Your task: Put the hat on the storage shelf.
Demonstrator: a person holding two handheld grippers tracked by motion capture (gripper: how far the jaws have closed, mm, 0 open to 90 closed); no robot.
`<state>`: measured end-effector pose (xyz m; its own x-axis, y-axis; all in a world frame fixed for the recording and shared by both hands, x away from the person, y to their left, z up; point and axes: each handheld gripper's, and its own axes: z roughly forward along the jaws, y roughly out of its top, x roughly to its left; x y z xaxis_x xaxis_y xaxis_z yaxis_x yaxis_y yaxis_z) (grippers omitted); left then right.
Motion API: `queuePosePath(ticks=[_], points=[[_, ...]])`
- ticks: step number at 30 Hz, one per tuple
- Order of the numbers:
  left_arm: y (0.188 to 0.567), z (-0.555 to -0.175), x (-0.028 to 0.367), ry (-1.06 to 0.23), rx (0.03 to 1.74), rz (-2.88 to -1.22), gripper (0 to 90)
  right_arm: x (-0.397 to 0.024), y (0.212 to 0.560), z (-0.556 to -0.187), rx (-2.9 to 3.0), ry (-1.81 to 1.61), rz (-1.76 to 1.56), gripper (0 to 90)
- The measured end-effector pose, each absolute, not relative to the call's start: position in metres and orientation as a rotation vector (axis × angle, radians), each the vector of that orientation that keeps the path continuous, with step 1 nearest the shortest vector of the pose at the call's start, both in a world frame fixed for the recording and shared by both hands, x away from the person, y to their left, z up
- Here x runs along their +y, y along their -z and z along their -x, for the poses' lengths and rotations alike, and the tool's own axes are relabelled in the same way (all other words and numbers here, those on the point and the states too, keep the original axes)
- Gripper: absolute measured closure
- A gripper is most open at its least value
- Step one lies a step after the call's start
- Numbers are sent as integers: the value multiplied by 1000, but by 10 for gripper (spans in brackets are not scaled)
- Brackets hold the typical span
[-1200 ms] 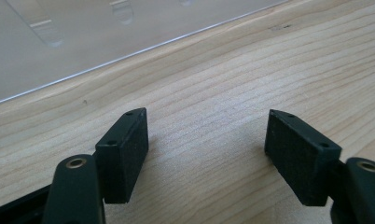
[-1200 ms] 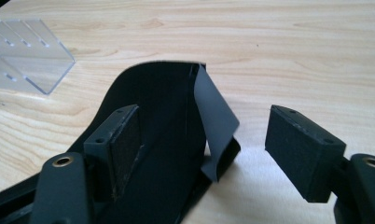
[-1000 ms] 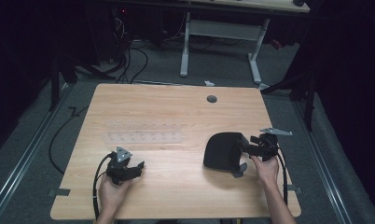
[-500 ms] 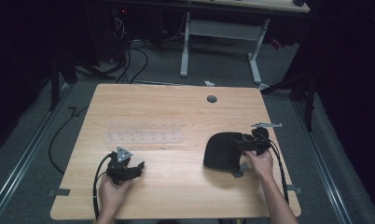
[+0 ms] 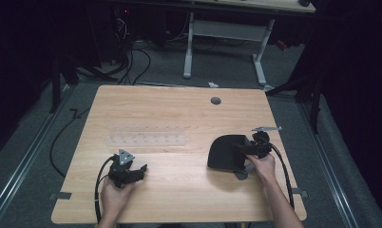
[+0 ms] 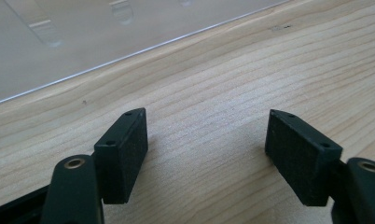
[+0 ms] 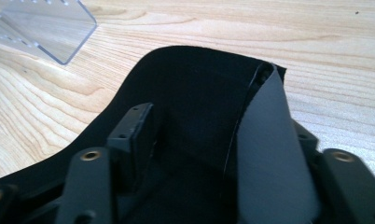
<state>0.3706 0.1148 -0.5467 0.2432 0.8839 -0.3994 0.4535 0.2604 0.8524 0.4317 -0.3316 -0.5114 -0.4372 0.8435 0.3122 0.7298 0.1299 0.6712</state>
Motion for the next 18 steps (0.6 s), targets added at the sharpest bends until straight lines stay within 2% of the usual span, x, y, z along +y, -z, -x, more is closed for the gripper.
queuePosePath(ticks=[8, 9, 10, 11, 13, 14, 16, 17, 18], points=[[547, -372, 115, -472, 1385, -1364, 316, -333, 508, -428, 2264, -1263, -1524, 547], [547, -372, 115, -472, 1385, -1365, 316, -333, 507, -427, 2269, -1273, -1516, 571], [547, -372, 115, -475, 1384, -1364, 315, -336, 507, -427, 2284, -1312, -1505, 632], [547, -372, 115, -475, 1384, -1364, 315, -336, 507, -427, 2284, -1312, -1505, 632], [547, -372, 115, -476, 1384, -1364, 314, -337, 504, -423, 2319, -1343, -1461, 710], [547, -372, 115, -477, 1384, -1364, 314, -337, 504, -423, 2319, -1343, -1461, 710], [547, -372, 115, -477, 1383, -1364, 312, -338, 500, -418, 2347, -1374, -1417, 786], [547, -372, 115, -477, 1383, -1364, 312, -338, 500, -418, 2347, -1374, -1417, 786], [547, -372, 115, -478, 1382, -1366, 312, -338, 498, -416, 2364, -1391, -1386, 823]])
